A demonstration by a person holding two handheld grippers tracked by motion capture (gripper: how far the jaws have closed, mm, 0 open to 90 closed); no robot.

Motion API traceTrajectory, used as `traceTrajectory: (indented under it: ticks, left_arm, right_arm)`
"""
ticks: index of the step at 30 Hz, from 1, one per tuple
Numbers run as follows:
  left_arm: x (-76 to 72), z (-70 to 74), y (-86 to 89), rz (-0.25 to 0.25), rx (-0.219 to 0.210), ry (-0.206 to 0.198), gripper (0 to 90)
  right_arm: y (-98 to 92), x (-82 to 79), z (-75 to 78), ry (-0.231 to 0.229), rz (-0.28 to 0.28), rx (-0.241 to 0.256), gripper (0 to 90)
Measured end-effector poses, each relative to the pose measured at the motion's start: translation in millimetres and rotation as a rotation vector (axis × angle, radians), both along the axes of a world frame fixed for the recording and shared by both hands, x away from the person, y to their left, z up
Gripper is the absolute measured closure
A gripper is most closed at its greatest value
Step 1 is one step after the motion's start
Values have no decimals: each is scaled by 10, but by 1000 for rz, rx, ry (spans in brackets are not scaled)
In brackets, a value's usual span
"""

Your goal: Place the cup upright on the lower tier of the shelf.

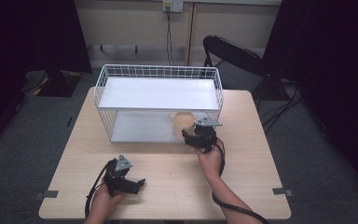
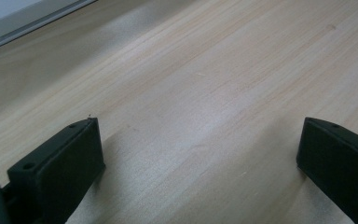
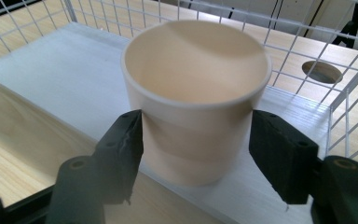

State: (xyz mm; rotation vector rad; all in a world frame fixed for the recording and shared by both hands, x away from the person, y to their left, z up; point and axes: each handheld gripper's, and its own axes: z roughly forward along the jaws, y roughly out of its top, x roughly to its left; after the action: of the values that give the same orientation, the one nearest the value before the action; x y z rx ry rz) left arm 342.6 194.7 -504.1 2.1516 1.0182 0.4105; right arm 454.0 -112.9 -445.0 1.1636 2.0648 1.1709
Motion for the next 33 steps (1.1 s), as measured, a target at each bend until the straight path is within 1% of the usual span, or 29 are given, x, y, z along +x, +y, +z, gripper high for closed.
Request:
traceTrajectory:
  ticks: [2, 4, 5, 9, 12, 13, 15, 19, 21, 22, 23, 25, 26, 27, 28, 30, 33]
  left_arm:
    - [0, 1, 1, -1, 1, 1, 0]
    - [0, 0, 0, 0, 0, 0, 0]
    - [0, 0, 0, 0, 0, 0, 0]
    - [0, 1, 1, -1, 1, 0, 0]
    - [0, 0, 0, 0, 0, 0, 0]
    - [0, 0, 0, 0, 0, 0, 0]
    - [0, 0, 0, 0, 0, 0, 0]
    - [0, 0, 0, 0, 0, 0, 0]
    - [0, 1, 1, -1, 1, 0, 0]
    - [0, 0, 0, 0, 0, 0, 0]
    - [0, 0, 0, 0, 0, 0, 0]
    - [0, 0, 0, 0, 0, 0, 0]
    - [0, 0, 0, 0, 0, 0, 0]
    - [0, 0, 0, 0, 0, 0, 0]
    - [0, 0, 0, 0, 0, 0, 0]
    - [0, 0, 0, 0, 0, 0, 0]
    - [0, 0, 1, -1, 1, 0, 0]
  right_arm:
    - [11, 11, -6, -3, -3, 2, 404]
    - [25, 22, -8, -13, -7, -1, 456]
    - [25, 22, -8, -13, -7, -1, 456]
    - [50, 33, 0, -19, -14, -5, 512]
    - [64, 44, 5, -24, -15, -4, 531]
    - [71, 50, 6, -23, -15, -2, 562]
    - [78, 54, 7, -23, -14, -5, 577]
    - [91, 66, 2, -21, -16, -9, 573]
    - [96, 70, -2, -21, -17, -12, 550]
    - [101, 64, -5, -11, -5, -8, 466]
    - [101, 64, -5, -11, -5, -8, 466]
    - [102, 51, -6, -12, 10, -12, 383]
    - [101, 47, -6, -10, 18, -10, 360]
    - [101, 39, -4, 3, 29, -5, 331]
    - [98, 22, 3, -1, 40, 5, 312]
    - [96, 6, 11, 0, 68, 8, 258]
    - [98, -36, 34, 5, 102, 16, 218]
